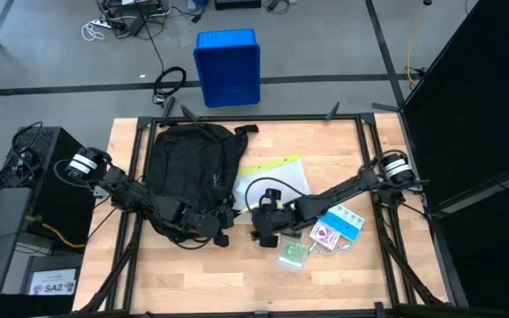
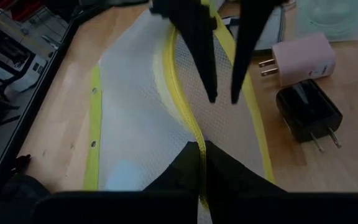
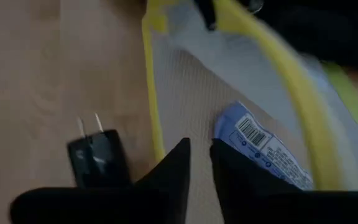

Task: Unpack backpack
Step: Remove the chocolate bar from the zip lock bag

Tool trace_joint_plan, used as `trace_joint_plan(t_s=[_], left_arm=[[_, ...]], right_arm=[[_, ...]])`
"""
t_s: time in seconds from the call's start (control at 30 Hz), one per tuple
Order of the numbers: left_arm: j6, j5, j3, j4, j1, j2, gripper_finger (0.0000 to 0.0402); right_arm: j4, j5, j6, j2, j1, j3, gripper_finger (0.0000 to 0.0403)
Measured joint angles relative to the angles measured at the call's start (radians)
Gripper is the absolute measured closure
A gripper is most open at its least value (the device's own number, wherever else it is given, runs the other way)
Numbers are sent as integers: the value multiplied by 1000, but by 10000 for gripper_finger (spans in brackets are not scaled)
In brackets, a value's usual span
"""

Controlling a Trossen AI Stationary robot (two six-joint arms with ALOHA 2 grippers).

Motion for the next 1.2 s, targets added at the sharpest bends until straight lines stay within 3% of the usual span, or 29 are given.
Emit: trace_joint_plan(t_s=[0.23,0.33,0.63,0.77,1.0,1.2], left_arm=[[3,0,0,0,0,0,402],[3,0,0,0,0,0,402],[3,1,0,-6,0,0,402],[3,1,0,-7,0,0,402],[0,1,0,-7,0,0,402],[0,2,0,-8,0,0,402]], right_arm=[[6,0,-45,11,-73,0,242],[11,-62,-58,19,-112,1,213],[20,-134,-54,114,-163,5,187],[12,-129,-42,114,-162,5,222],[-17,-120,-27,83,-157,0,386],[-47,-30,25,67,-143,-1,401]])
